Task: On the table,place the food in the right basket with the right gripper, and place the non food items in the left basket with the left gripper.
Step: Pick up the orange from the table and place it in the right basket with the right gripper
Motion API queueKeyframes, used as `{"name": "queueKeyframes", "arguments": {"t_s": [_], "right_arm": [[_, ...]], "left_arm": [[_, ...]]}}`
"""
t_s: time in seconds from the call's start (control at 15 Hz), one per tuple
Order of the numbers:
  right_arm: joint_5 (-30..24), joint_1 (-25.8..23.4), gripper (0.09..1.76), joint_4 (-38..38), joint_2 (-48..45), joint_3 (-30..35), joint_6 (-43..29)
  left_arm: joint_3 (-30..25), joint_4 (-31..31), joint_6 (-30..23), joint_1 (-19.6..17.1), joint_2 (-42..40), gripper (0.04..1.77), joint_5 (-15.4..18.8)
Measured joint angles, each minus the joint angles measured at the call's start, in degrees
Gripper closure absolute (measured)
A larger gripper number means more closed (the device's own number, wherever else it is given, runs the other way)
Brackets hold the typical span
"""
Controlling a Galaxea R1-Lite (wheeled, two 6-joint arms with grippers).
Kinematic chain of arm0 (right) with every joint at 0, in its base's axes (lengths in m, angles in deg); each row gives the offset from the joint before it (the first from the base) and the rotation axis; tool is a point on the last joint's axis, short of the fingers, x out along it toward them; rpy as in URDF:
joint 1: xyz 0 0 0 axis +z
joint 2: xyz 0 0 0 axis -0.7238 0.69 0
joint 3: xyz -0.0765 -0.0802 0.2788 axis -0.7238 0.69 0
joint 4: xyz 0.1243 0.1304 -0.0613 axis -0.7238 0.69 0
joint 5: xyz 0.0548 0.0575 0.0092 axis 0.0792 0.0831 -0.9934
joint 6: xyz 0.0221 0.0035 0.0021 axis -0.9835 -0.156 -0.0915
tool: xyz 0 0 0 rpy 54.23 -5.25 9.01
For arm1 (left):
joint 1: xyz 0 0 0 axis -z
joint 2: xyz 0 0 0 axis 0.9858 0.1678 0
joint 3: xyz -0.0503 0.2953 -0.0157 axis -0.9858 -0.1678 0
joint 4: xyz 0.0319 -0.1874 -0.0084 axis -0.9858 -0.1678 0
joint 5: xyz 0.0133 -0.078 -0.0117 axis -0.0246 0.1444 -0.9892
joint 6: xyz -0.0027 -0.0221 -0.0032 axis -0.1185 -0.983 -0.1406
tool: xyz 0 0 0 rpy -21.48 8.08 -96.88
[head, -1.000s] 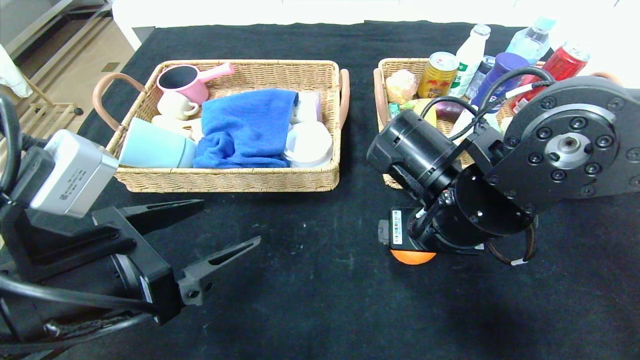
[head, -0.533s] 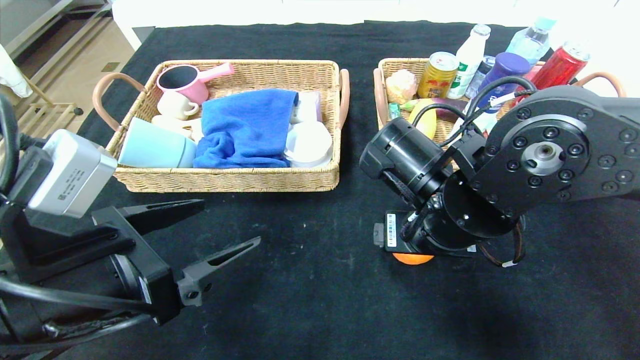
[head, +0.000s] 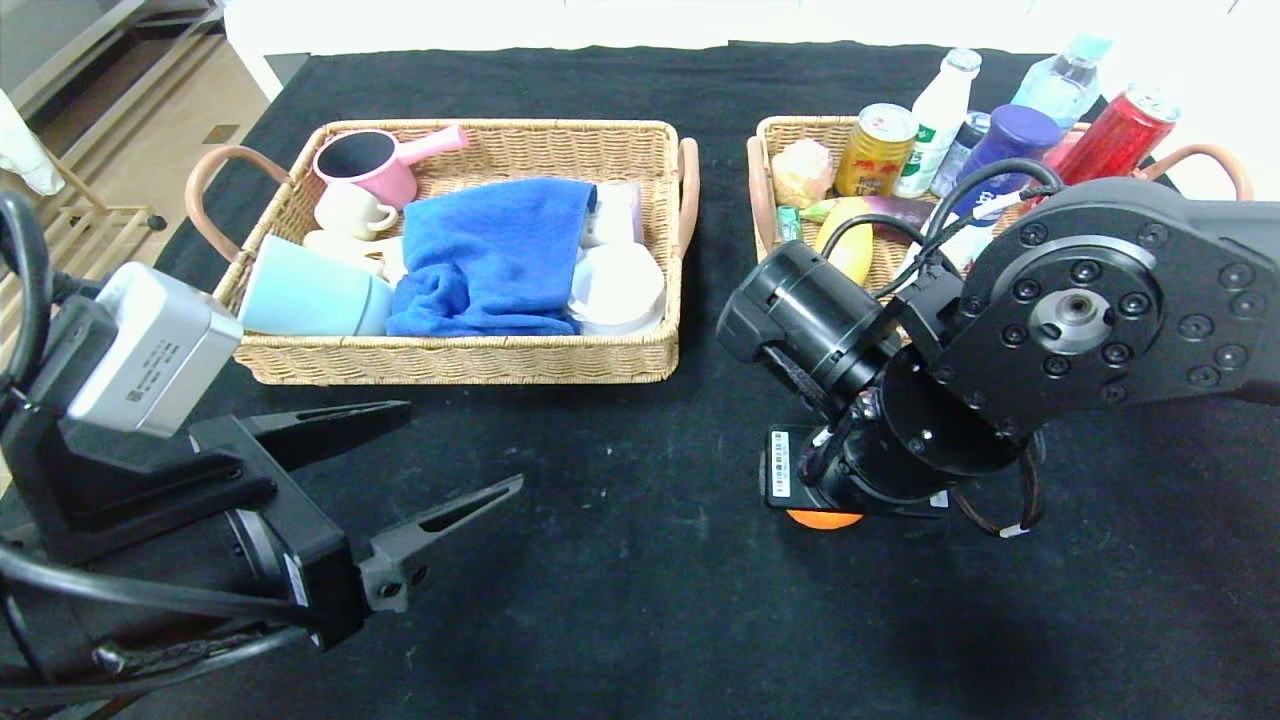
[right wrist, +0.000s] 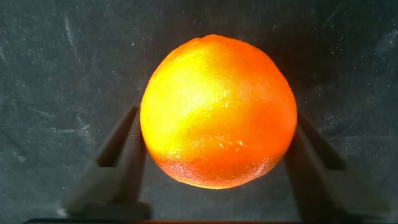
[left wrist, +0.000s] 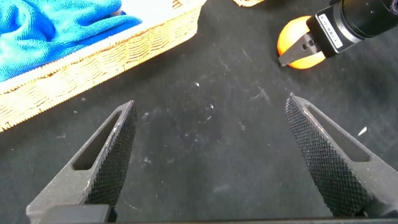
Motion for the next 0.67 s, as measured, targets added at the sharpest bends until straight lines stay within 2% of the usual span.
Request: {"name": "queueKeyframes", "arguments": {"t_s": [0.67], "right_arm": [[-0.1,-0.1,0.61,0.0,0.1,0.1,0.0]], "left_arm": [[0.0,0.0,0.0,0.0,0.2,0.09,-0.1]]}}
